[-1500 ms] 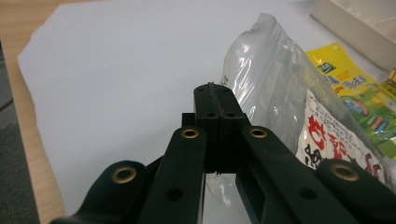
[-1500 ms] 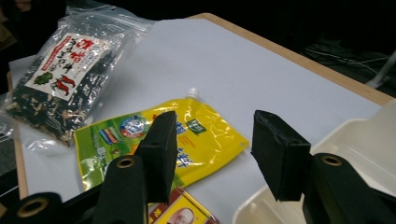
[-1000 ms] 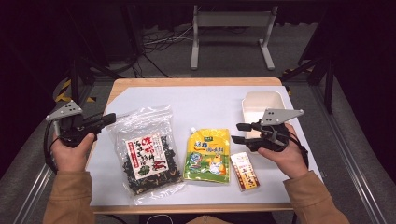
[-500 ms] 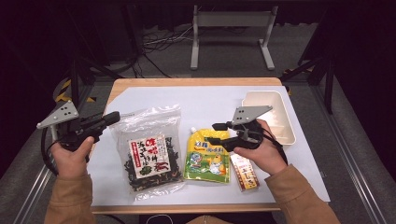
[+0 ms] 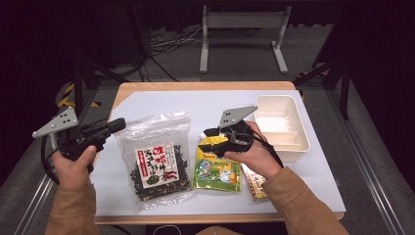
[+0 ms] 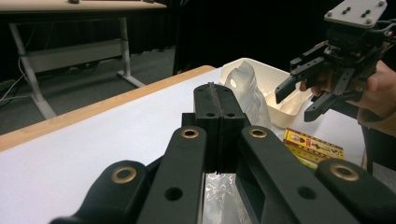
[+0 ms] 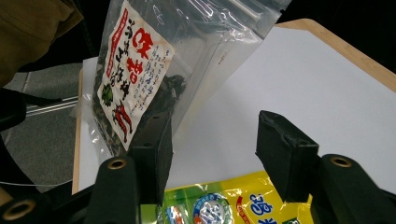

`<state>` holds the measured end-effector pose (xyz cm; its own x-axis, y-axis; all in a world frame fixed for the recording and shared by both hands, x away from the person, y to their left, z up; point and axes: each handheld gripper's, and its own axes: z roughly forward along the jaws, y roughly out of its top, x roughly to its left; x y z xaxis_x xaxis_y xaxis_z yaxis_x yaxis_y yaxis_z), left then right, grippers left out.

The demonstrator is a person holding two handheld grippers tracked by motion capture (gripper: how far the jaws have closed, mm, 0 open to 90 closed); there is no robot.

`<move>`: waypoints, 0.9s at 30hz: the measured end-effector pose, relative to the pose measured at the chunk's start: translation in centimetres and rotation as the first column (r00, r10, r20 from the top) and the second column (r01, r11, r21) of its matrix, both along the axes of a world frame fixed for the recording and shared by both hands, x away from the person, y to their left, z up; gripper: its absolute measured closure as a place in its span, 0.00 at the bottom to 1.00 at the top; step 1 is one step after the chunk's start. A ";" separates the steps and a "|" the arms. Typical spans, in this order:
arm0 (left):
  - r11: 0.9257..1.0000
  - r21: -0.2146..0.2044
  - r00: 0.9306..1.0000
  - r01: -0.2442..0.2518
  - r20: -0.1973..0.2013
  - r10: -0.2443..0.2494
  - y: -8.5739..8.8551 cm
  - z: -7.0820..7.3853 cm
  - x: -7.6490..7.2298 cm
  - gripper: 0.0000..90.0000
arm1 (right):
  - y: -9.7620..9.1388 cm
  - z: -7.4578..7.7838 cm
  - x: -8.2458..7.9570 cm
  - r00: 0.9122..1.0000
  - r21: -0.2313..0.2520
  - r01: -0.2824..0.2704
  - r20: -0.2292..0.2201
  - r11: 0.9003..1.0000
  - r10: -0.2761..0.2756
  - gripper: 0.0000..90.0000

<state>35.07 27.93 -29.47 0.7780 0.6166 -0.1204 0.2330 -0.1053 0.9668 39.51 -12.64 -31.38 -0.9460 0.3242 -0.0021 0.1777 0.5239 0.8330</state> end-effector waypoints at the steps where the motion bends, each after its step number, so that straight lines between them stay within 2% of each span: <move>1: 1.000 0.000 1.000 0.000 0.000 0.000 0.0 0.0 0.0 1.00 | 0.0 0.0 0.0 1.000 0.000 0.000 0.000 1.000 0.000 0.52; 12: 1.000 -0.001 1.000 0.018 0.023 -0.018 -0.1 0.1 -0.4 1.00 | 1.7 -0.6 1.0 0.999 0.011 0.001 -0.046 1.000 0.000 0.49; 19: 1.000 0.002 0.999 0.027 0.037 -0.027 -0.4 0.4 -0.7 1.00 | 3.2 -1.2 1.6 0.995 0.022 -0.012 -0.099 1.000 0.014 0.49; 23: 0.999 0.000 0.999 0.033 0.040 -0.033 -0.4 0.4 -0.7 1.00 | 4.3 -1.6 1.8 0.992 0.025 -0.039 -0.122 0.999 0.042 0.52; 26: 0.999 0.000 0.999 0.032 0.041 -0.032 -0.4 0.4 -0.7 1.00 | 4.8 -1.7 1.9 0.991 0.018 -0.050 -0.122 0.999 0.052 0.55; 27: 1.000 0.001 0.999 0.030 0.042 -0.030 -0.4 0.4 -0.7 1.00 | 5.3 -1.9 2.0 0.989 0.017 -0.067 -0.134 0.998 0.068 0.59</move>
<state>34.33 27.50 -29.07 0.8003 0.5933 -0.0868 0.1891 -0.1123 0.9755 41.50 -7.33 -33.32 -0.9572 0.2587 0.1301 0.2528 0.5279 0.8108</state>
